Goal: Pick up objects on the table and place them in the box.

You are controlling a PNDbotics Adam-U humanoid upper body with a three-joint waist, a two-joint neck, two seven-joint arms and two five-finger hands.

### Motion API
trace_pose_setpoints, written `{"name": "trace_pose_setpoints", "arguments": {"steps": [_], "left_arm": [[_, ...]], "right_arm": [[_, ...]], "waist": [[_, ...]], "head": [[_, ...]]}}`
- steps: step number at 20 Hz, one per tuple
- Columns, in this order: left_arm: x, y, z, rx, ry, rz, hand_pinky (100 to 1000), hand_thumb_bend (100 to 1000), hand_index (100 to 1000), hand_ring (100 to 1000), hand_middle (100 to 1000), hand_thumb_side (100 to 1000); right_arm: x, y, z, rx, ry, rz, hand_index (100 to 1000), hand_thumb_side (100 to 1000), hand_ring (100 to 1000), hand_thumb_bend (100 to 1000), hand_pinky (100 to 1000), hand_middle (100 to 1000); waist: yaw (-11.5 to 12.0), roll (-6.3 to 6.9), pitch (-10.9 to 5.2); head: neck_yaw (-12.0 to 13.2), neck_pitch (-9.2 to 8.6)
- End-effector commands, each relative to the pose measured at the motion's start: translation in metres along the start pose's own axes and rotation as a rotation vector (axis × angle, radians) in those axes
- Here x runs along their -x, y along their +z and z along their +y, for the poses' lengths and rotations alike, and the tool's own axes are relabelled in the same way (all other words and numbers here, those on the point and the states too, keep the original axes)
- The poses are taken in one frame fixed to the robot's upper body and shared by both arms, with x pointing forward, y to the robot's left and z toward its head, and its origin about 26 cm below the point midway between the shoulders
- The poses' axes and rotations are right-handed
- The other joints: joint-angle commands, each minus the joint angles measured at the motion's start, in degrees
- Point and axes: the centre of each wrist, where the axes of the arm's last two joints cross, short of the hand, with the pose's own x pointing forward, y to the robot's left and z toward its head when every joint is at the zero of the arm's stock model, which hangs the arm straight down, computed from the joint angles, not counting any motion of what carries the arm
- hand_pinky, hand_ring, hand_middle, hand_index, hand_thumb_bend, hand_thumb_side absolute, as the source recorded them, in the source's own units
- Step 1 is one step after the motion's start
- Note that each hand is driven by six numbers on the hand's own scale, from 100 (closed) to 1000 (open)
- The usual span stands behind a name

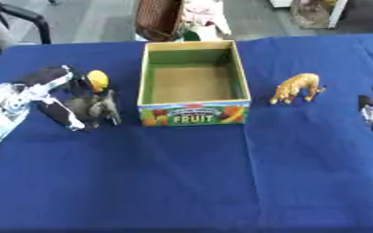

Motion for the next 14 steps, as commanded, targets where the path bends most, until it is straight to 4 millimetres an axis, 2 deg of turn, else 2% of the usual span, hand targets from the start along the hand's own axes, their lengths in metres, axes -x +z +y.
{"name": "trace_pose_setpoints", "arguments": {"steps": [1,14], "left_arm": [[0.003,0.001,0.013,-0.032,-0.024,0.011,640,823,725,586,591,167],[-0.005,-0.014,0.012,-0.033,-0.020,-0.002,631,830,722,582,582,186]], "right_arm": [[-0.005,-0.004,-0.008,0.004,0.023,-0.021,783,102,739,257,619,592],[-0.004,-0.004,-0.008,0.003,0.021,-0.020,783,103,739,256,619,592]], "waist": [[0.0,-0.06,-0.84],[-0.1,-0.16,-0.77]], "head": [[0.0,0.19],[0.0,0.30]]}}
